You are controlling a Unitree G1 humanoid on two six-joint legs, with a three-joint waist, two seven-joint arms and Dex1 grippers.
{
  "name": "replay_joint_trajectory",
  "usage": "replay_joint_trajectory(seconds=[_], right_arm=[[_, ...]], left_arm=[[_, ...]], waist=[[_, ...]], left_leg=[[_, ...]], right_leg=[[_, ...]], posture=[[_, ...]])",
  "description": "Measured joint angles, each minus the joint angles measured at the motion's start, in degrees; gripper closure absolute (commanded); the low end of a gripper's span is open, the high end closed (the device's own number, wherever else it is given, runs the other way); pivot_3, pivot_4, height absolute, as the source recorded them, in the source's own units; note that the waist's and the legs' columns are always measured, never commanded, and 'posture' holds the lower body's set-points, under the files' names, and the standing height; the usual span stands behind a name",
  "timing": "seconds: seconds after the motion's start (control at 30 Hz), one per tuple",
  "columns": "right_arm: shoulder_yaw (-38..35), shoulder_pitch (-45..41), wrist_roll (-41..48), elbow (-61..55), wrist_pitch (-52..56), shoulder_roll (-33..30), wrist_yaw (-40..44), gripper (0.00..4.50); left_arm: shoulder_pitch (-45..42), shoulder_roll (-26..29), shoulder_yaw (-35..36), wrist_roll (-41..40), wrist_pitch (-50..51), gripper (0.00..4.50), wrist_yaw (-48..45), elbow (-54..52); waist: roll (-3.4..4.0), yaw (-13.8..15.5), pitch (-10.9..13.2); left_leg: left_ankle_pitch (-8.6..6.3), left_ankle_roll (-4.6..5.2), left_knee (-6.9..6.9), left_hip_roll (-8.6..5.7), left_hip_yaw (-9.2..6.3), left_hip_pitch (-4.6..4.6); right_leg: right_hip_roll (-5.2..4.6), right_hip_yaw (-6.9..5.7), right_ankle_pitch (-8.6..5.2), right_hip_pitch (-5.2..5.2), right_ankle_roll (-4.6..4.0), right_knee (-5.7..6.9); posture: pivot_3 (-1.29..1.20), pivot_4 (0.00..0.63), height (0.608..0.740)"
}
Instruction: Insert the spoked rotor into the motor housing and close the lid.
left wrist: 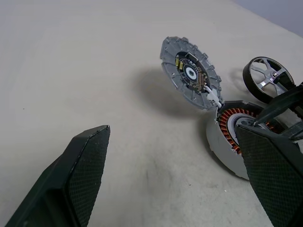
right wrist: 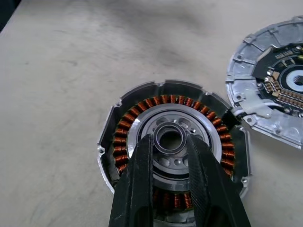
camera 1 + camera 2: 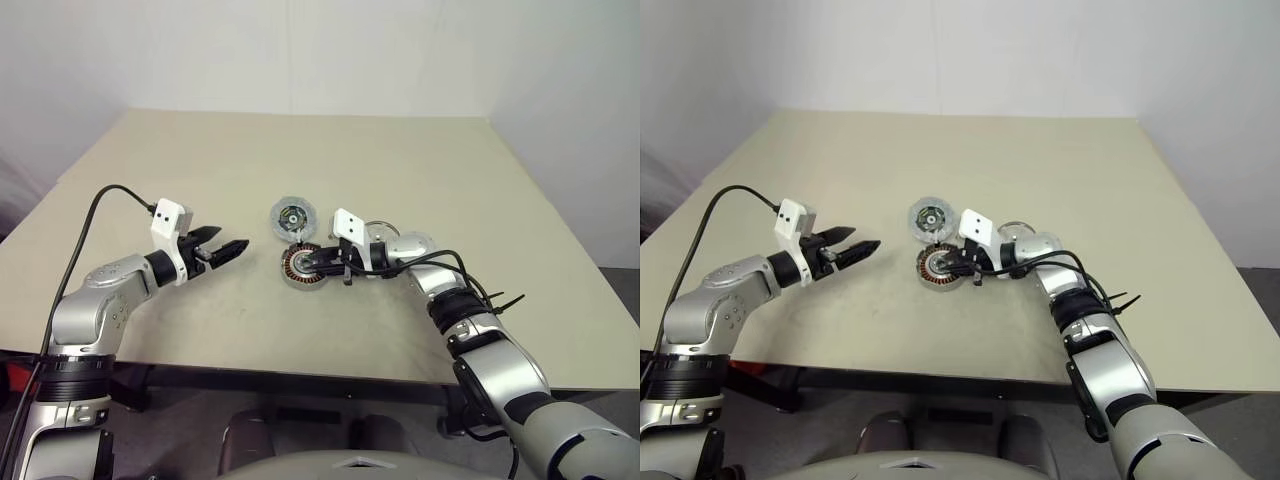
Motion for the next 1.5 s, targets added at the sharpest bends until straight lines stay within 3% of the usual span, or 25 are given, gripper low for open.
replay_joint_trajectory(seconds=[0.8, 0.83, 0.97, 1.3, 1.4, 1.5], right_arm=[[-0.32, -0.30, -0.26, 1.22, -2.06, 0.67, -2.77, 3.63], [-0.32, -0.39, -0.24, 1.22, -1.76, 0.66, -2.39, 3.05], [-0.45, -0.51, -0.23, 1.19, -1.72, 0.64, -2.01, 1.89], [-0.71, -0.41, 0.23, 0.39, -1.46, 0.67, -1.54, 1.89], [-1.62, -0.49, 1.97, -1.27, 0.42, 1.21, -1.47, 2.54], [-2.15, -0.82, 2.29, -1.65, 1.45, 1.39, -1.80, 3.53]], left_arm=[[0.08, -0.16, 0.00, 0.00, -0.06, 0.00, 0.36, -0.14], [0.10, -0.16, 0.00, 0.00, -0.07, 0.00, 0.37, -0.15], [0.28, -0.15, 0.00, 0.00, -0.31, 0.00, 0.38, -0.15], [0.28, -0.16, 0.00, 0.02, -0.57, 0.00, 0.40, -0.15], [0.28, -0.18, -0.01, 0.03, -0.61, 0.00, 0.39, -0.15], [0.28, -0.20, -0.02, 0.04, -0.64, 0.00, 0.39, -0.14]], waist=[[0.00, -0.05, 0.00], [0.00, -0.05, 0.00], [0.00, -0.04, 0.00], [0.00, -0.04, 0.00], [0.00, -0.06, 0.00], [0.00, -0.04, 0.00]], left_leg=[[0.07, -0.12, -0.45, -0.01, 0.01, 0.06], [0.08, -0.12, -0.46, -0.01, 0.01, 0.06], [0.08, -0.12, -0.46, -0.01, 0.01, 0.05], [0.08, -0.12, -0.47, -0.01, 0.01, 0.05], [0.08, -0.12, -0.47, 0.01, 0.01, 0.06], [0.08, -0.13, -0.47, 0.01, 0.01, 0.05]], right_leg=[[0.06, -0.02, -0.02, -0.03, -0.02, -0.23], [0.07, -0.03, -0.02, -0.02, -0.02, -0.25], [0.06, -0.03, -0.02, -0.02, -0.03, -0.26], [0.07, -0.03, -0.02, -0.03, -0.03, -0.27], [0.08, -0.03, -0.02, -0.02, -0.03, -0.27], [0.08, -0.03, -0.02, -0.02, -0.03, -0.27]], posture=[[0.00, 0.000, 0.740], [0.00, 0.000, 0.740], [0.00, 0.000, 0.740], [0.00, 0.000, 0.740], [0.00, 0.000, 0.740], [0.00, 0.000, 0.740]])
